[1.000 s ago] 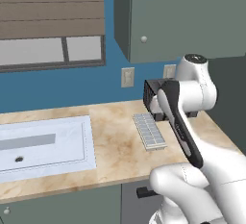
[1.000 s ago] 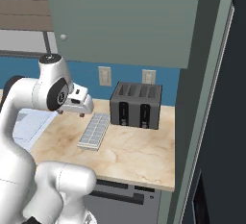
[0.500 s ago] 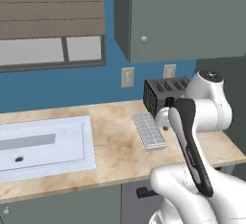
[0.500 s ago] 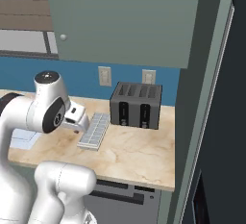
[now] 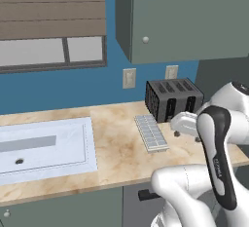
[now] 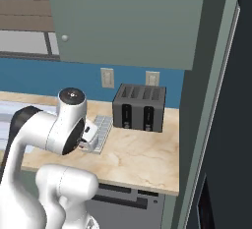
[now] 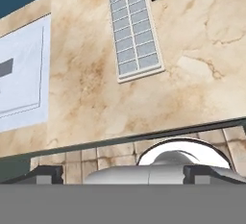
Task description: The ice cube tray has been filled with water. Take the tray and place it in the freezer to make ice. Close the freezer door after placing the tray.
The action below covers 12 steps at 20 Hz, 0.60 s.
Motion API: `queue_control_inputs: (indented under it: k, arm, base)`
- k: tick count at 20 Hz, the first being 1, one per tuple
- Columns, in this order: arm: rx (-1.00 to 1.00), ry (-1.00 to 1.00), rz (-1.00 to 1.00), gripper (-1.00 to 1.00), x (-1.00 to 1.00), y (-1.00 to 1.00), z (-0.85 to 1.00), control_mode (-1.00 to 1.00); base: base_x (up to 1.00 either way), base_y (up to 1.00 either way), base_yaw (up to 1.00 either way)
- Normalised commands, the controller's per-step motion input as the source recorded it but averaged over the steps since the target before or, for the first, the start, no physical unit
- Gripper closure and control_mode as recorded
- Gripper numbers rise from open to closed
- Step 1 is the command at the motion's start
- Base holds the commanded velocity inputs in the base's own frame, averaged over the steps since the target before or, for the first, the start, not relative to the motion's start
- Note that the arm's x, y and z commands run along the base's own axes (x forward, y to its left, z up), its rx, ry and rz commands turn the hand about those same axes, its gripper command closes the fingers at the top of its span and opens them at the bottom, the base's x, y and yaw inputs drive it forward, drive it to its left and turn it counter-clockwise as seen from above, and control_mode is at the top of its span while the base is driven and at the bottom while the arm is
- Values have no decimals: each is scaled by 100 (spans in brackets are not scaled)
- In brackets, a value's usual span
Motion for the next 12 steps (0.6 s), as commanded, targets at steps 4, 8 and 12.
queue_control_inputs:
  k: [4,8,12]
  arm:
    - [13,1,-1,-100,14,-16,0,-100]
    - [4,3,0,-100,31,-8,0,-100]
    - [2,2,0,-100,39,0,-3,-100]
  base:
    - [0,0,0]
    - [0,0,0]
    - [0,0,0]
